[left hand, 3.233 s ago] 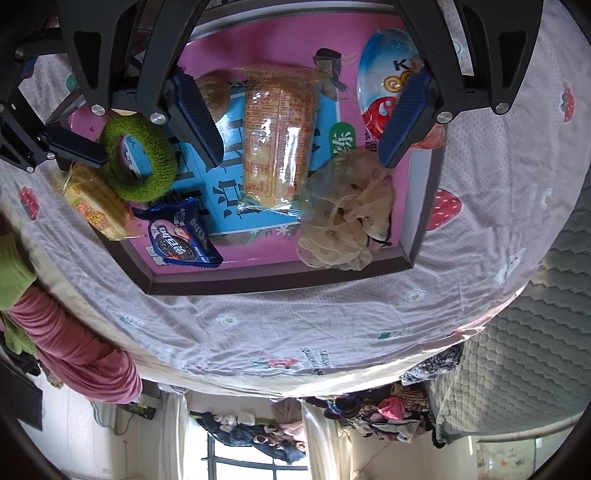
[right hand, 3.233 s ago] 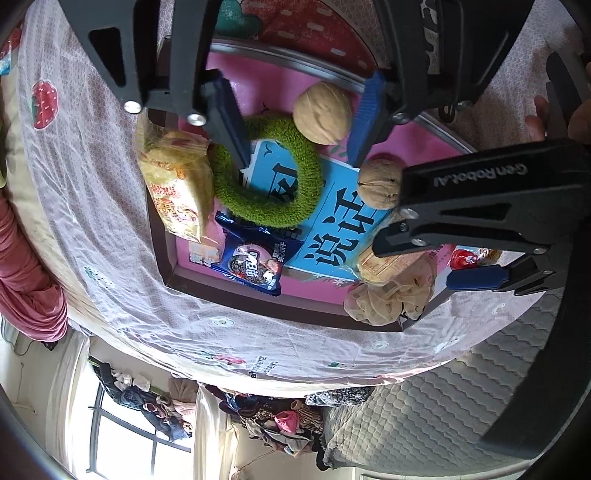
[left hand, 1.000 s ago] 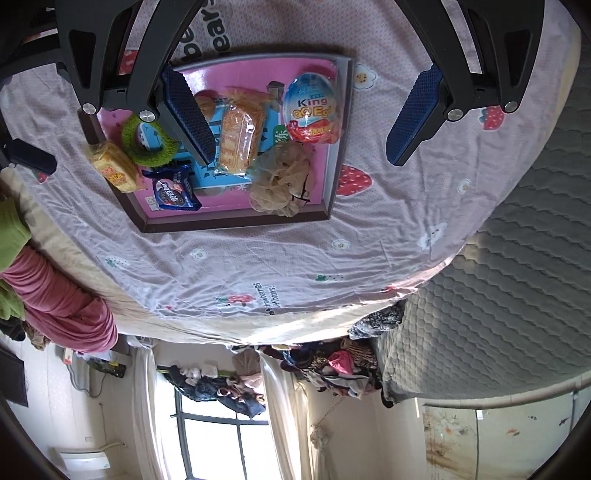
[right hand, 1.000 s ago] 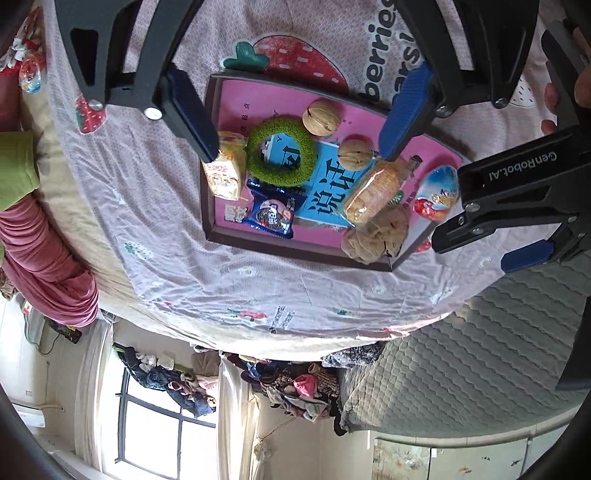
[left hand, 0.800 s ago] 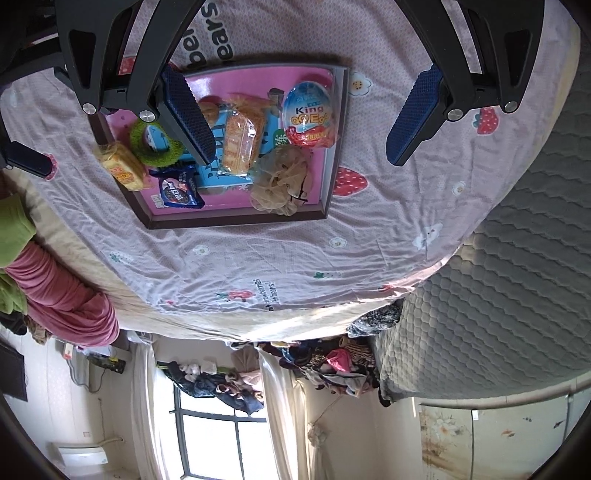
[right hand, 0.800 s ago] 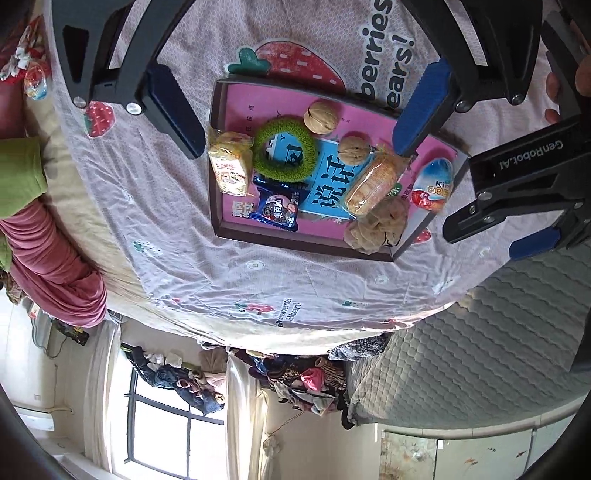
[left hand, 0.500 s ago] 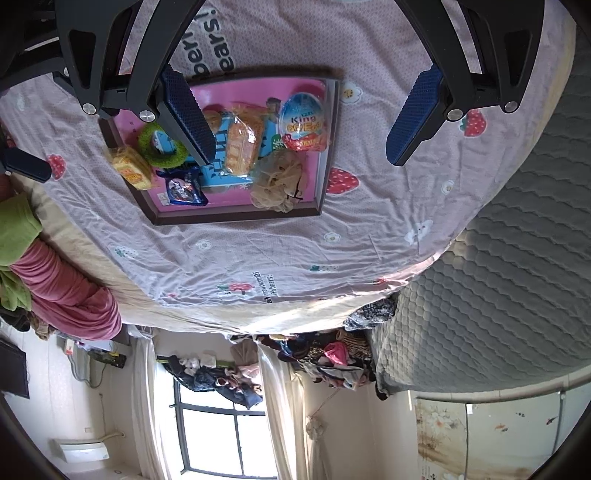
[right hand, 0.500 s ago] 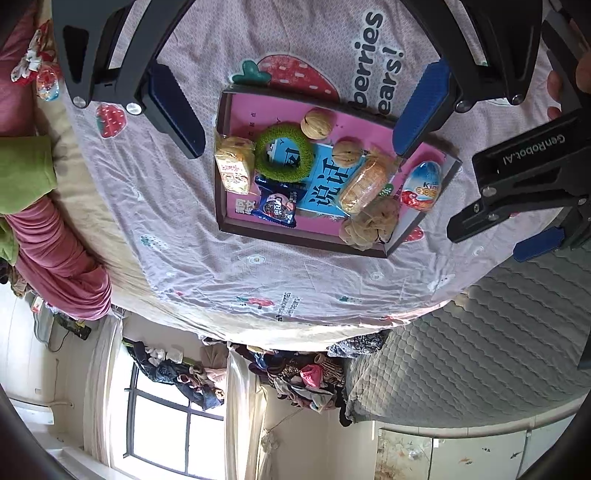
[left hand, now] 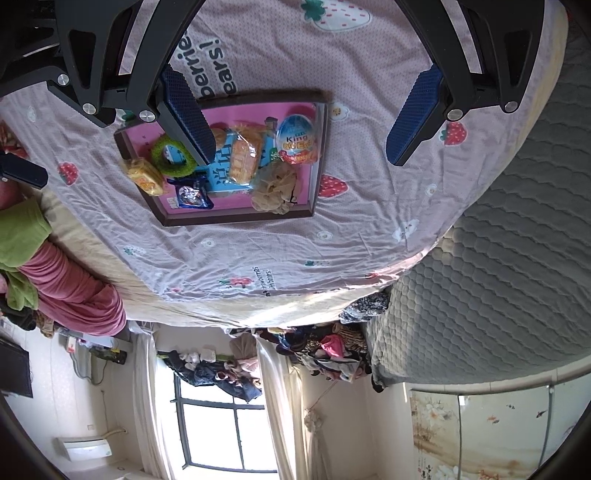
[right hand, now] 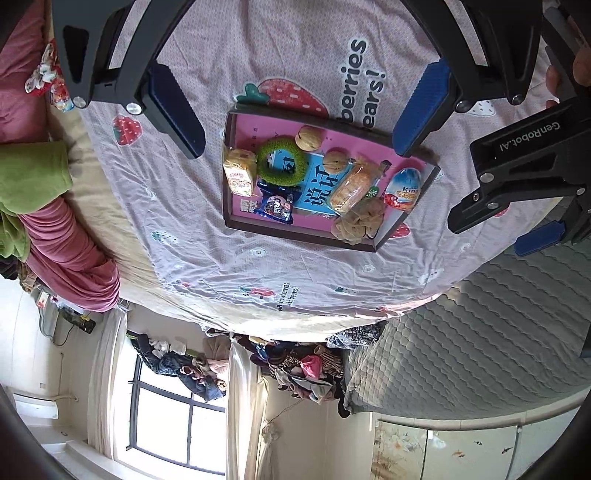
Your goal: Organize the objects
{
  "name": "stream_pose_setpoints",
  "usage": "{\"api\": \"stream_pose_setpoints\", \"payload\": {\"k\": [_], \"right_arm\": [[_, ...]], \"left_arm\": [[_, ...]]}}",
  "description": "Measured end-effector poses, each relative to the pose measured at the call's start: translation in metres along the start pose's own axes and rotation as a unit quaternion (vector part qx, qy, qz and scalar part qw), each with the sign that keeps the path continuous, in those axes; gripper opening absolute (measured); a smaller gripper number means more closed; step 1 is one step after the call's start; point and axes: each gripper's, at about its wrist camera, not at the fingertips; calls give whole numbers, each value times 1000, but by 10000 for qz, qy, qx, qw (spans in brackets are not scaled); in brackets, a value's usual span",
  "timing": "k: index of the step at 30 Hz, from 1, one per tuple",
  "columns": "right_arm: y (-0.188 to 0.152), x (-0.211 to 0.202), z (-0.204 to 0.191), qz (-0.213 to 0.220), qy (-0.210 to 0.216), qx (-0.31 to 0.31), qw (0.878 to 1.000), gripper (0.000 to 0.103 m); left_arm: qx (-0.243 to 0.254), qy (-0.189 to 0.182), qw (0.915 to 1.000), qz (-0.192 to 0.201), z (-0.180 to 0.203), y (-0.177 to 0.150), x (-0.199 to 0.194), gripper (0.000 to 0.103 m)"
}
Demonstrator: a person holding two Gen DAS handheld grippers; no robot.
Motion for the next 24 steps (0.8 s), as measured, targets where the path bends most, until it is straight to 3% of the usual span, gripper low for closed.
{"api": "stream_pose_setpoints", "payload": {"k": [24], "right_arm": [[-63,-21,-7,-184,-9,183,9997,102]], "left_arm": [[-134,-43,9997,-199,-16,-76,-29,94]]}}
Point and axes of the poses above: each gripper's, at about its wrist camera, not at the fingertips, and x roughly the way its jaws point, z to its right, y to its top, and after that the axes turned 11 degrees about -z, right-handed
